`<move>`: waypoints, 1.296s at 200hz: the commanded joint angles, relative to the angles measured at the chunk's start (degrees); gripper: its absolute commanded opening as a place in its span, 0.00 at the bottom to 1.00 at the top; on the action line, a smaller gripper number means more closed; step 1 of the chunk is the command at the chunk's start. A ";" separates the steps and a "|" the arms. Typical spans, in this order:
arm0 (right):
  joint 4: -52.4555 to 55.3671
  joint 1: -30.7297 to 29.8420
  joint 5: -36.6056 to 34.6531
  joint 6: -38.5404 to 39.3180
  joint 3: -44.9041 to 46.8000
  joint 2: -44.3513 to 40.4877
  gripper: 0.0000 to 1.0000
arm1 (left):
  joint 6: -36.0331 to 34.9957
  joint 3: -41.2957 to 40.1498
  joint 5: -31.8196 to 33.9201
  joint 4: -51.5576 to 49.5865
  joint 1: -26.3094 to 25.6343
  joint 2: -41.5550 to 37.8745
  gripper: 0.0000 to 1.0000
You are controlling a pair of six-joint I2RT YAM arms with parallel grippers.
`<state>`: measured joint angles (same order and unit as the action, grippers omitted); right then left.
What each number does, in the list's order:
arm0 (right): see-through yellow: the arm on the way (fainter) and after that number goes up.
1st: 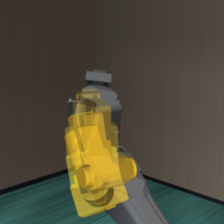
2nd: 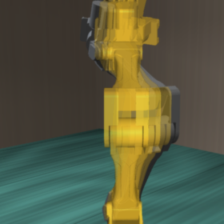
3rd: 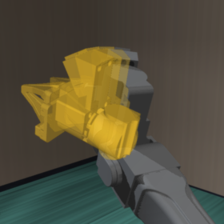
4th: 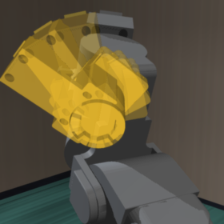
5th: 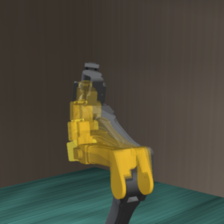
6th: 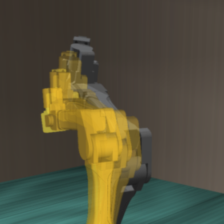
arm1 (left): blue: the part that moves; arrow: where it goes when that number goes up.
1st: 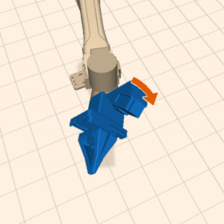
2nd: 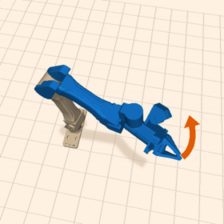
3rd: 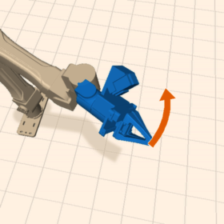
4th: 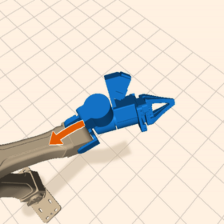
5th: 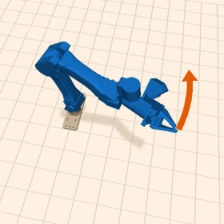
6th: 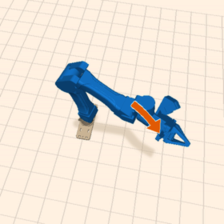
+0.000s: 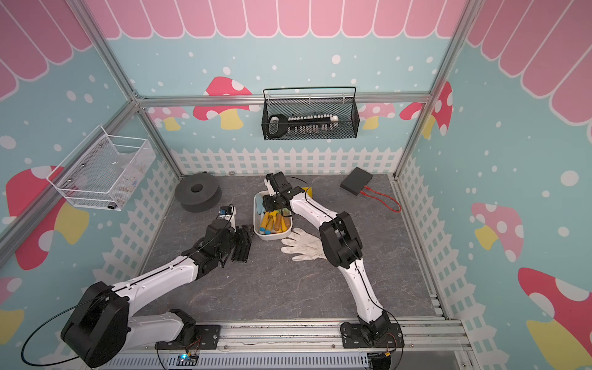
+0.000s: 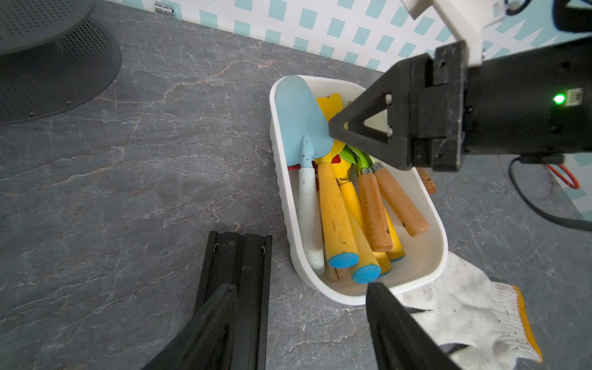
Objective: Take the shovel out of the storage box
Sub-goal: Place the shovel at the center of the board, then pick up the shovel from the storage box.
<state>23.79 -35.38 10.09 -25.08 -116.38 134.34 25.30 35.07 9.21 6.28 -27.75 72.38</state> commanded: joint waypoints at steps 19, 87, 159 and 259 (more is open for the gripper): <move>-1.20 -0.96 0.91 -1.13 -4.59 4.24 0.36 | 1.30 0.11 0.36 0.16 0.41 -1.56 0.68; 0.70 -1.73 -2.34 -1.09 -7.49 6.27 0.26 | 3.48 -0.79 1.33 0.42 0.41 -1.42 0.68; 1.44 -1.80 -3.41 -1.10 -9.74 7.60 0.05 | 4.06 -1.12 0.59 1.89 0.41 -0.96 0.68; 0.91 -1.89 -4.46 -0.01 -8.99 2.88 0.00 | 3.09 -2.28 0.47 3.21 0.41 -2.51 0.68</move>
<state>25.19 -36.80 5.89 -25.91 -124.60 140.62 28.71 33.39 9.45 8.51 -27.73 70.91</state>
